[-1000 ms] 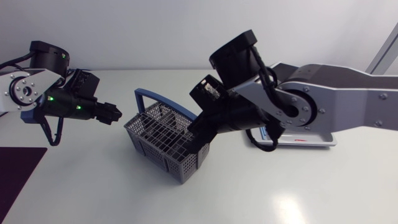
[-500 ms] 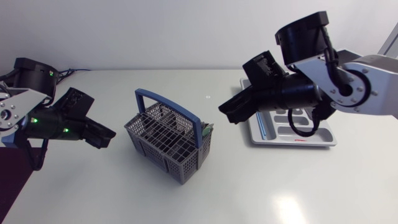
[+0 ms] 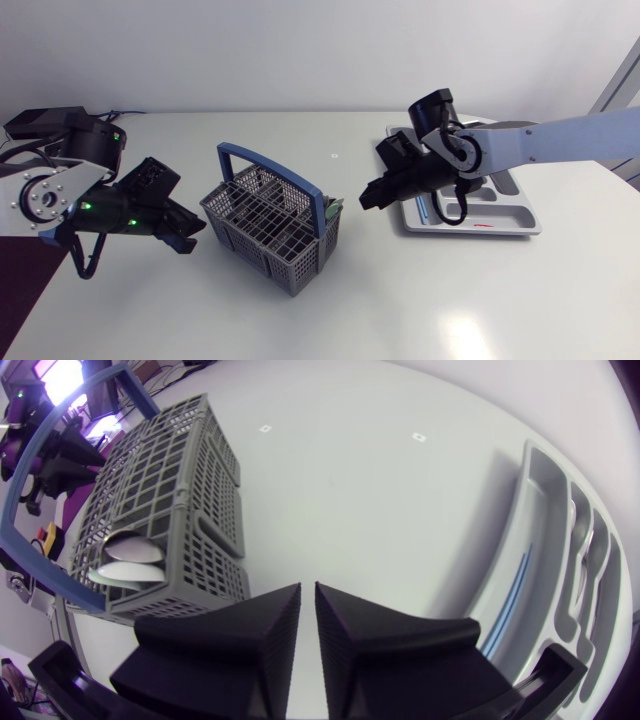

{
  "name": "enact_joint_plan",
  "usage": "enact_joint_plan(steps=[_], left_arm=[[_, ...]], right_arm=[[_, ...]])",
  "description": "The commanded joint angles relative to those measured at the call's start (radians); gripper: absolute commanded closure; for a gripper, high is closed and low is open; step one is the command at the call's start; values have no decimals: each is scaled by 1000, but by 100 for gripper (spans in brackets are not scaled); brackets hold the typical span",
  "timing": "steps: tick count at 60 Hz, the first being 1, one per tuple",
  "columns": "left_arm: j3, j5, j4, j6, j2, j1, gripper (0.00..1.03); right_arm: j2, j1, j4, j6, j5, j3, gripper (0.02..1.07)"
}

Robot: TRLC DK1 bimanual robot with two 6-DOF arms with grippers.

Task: Unload the cutlery basket into the drawer organizer.

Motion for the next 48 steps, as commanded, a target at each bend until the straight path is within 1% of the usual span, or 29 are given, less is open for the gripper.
enact_joint_plan(steps=[1,11,22,33,48], left_arm=[[3,11,31,14,58,3,73],[34,11,80,5,123,21,73],[75,11,156,-23,180,21,73],[167,11,195,-56,276,12,73],[319,11,199,-75,427,3,73]], right_arm=[[18,35,6,3,-16,28,94],[12,68,-14,10,-56,32,94],[-70,95,-52,18,-119,-16,94],[-117,161,-91,20,-148,-41,94],[-106,293,-134,33,-159,-25,94]])
